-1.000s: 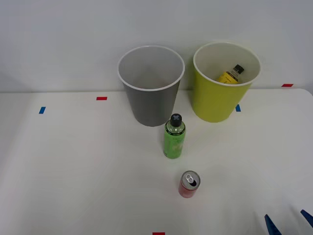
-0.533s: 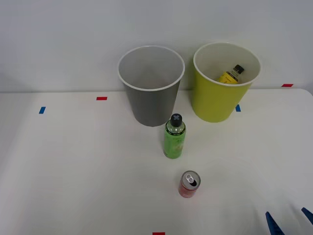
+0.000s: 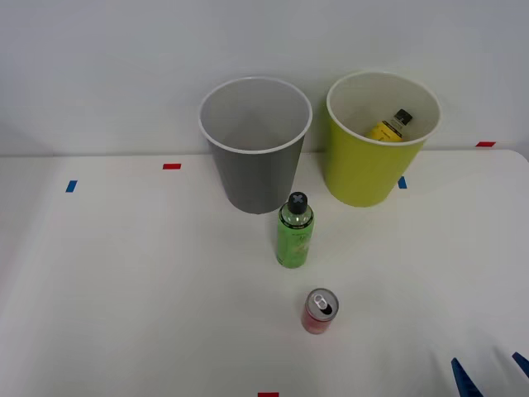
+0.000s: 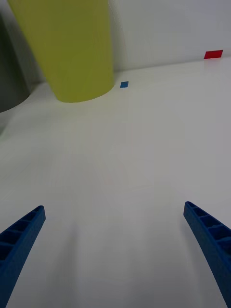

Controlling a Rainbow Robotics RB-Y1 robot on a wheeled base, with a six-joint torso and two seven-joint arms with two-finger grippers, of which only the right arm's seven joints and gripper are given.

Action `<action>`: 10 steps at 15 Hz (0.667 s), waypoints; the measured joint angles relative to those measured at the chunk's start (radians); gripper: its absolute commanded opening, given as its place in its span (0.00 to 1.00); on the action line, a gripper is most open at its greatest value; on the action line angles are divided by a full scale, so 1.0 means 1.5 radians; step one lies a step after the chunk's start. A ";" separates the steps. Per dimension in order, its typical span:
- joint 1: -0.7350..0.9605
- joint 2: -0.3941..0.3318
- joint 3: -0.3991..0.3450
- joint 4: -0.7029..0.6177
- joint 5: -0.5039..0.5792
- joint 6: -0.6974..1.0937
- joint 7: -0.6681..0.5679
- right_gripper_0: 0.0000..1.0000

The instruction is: Put cans in the gray bin, plastic bottles in the light green bin

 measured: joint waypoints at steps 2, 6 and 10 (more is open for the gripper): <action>0.000 0.000 0.000 0.000 0.000 0.000 0.000 1.00; 0.000 0.000 0.000 0.000 0.000 0.000 0.000 1.00; 0.000 0.000 0.000 0.000 0.000 0.000 0.000 1.00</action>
